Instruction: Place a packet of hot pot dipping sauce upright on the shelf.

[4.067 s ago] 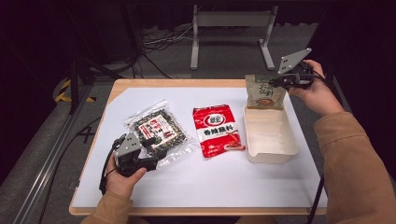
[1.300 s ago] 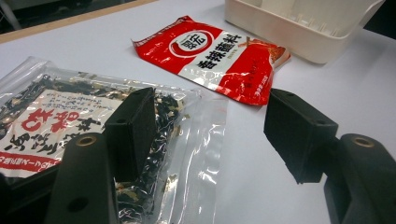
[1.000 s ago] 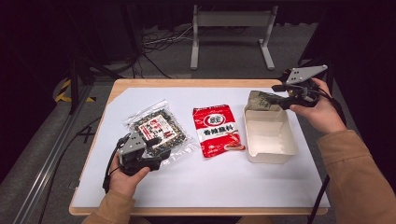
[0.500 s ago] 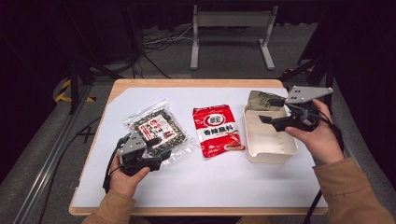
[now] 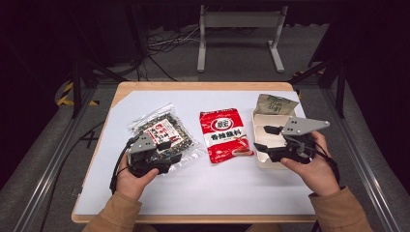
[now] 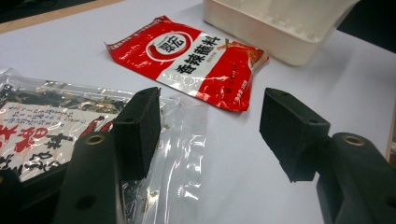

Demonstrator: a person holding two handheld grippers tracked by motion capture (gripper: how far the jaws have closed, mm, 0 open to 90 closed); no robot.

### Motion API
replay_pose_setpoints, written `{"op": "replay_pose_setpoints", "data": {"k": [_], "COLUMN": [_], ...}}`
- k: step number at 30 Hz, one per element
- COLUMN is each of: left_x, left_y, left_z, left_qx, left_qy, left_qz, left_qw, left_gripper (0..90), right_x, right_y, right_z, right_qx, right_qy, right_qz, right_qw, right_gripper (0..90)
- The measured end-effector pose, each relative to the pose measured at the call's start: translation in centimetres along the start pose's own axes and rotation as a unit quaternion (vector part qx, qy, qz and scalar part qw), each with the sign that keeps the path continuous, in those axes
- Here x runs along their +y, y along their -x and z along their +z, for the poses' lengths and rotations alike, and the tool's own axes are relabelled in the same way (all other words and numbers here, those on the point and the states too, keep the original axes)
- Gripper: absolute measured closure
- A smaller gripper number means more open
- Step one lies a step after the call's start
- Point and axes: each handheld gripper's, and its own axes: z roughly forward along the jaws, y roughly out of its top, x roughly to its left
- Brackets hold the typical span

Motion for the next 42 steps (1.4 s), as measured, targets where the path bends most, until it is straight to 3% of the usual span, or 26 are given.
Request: {"op": "replay_pose_setpoints", "data": {"k": [11, 18, 21, 25, 27, 34, 37, 42], "left_x": [1.2, 2.7, 3.1, 3.7, 4.1, 5.4, 6.1, 7.0], "left_y": [-0.4, -0.9, -1.2, -1.5, -1.8, -2.8, -3.4, -4.1], "left_z": [1.4, 2.6, 3.2, 4.0, 4.4, 5.9, 6.4, 7.2], "left_qx": [-0.011, -0.018, -0.008, -0.006, -0.006, -0.009, -0.020, -0.012], "left_qy": [-0.035, -0.034, -0.038, -0.043, -0.043, -0.049, -0.041, -0.037], "left_qz": [-0.014, -0.005, 0.005, 0.016, 0.017, 0.029, 0.019, 0.016], "left_qw": [0.9992, 0.9993, 0.9992, 0.9989, 0.9989, 0.9983, 0.9987, 0.9991], "left_gripper": [27.2, 26.3, 26.2, 24.5, 24.6, 23.6, 24.2, 24.3], "right_x": [-1.0, -1.8, -2.3, -3.3, -3.6, -4.3, -4.6, -4.8], "right_y": [-2.2, -3.4, -3.7, -4.0, -4.1, -5.0, -5.2, -5.3], "right_z": [1.0, 1.5, 2.0, 2.6, 2.8, 2.8, 2.6, 2.2], "right_qx": [0.026, 0.041, 0.046, 0.048, 0.049, 0.049, 0.048, 0.046], "right_qy": [0.012, 0.026, 0.030, 0.034, 0.034, 0.024, 0.015, 0.013], "right_qz": [-0.008, -0.009, 0.002, 0.053, 0.066, 0.060, 0.056, 0.053], "right_qw": [0.9996, 0.9988, 0.9985, 0.9968, 0.9960, 0.9967, 0.9972, 0.9975], "right_gripper": [36.1, 36.9, 37.6, 40.1, 40.1, 39.4, 39.2, 39.1]}}
